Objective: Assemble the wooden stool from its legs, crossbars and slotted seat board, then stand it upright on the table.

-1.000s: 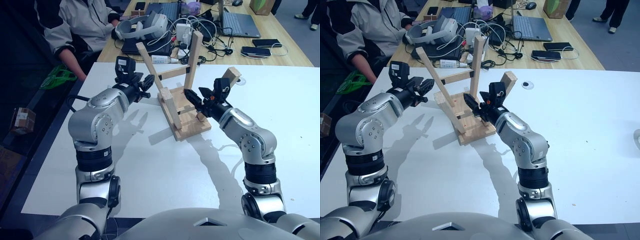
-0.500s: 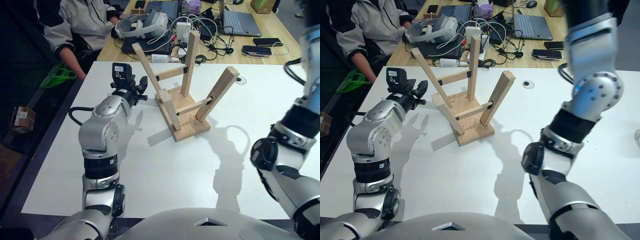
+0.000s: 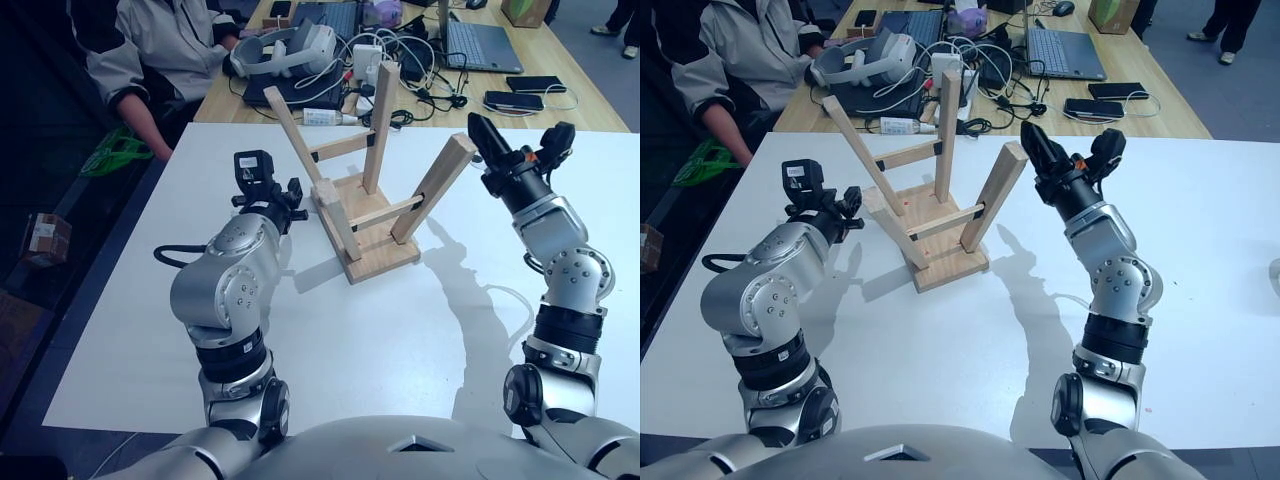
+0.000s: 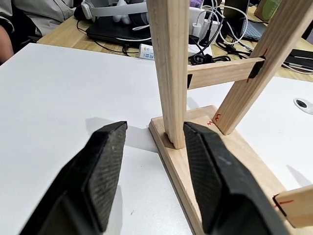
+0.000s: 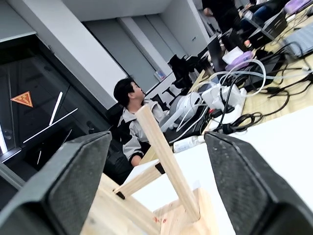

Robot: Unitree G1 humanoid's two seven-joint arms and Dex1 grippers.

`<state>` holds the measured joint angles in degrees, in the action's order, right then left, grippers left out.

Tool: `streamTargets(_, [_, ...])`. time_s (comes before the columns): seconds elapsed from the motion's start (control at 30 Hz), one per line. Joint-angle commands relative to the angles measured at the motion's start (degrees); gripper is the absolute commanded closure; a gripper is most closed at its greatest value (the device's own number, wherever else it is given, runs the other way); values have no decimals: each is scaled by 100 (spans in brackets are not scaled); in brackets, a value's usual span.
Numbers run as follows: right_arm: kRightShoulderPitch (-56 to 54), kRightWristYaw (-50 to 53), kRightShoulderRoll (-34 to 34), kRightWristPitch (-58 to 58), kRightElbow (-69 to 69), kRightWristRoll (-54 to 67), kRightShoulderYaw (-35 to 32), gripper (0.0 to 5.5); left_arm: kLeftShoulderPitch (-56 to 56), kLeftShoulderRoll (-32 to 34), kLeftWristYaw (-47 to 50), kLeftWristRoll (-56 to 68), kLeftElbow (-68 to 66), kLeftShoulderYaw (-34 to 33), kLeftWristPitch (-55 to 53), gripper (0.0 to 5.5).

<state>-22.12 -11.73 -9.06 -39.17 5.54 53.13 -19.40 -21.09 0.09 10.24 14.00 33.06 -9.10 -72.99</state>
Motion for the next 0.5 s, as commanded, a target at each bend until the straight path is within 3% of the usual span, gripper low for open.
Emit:
streamTargets(0.03, [145, 92, 40, -267, 308, 220, 88, 193, -262, 11, 59, -143, 81, -95, -166, 339])
streamTargets(0.2, [201, 207, 141, -463, 595, 424, 222, 193, -305, 65, 49, -274, -13, -188, -68, 339])
streamTargets(0.4, [76, 314, 174, -529, 684, 474, 352, 193, -843, 685, -146, -431, -699, -686, 397, 339])
streamTargets(0.5, [230, 433, 92, -511, 750, 341, 341, 193, -536, 742, -425, -328, -567, -627, 613, 339])
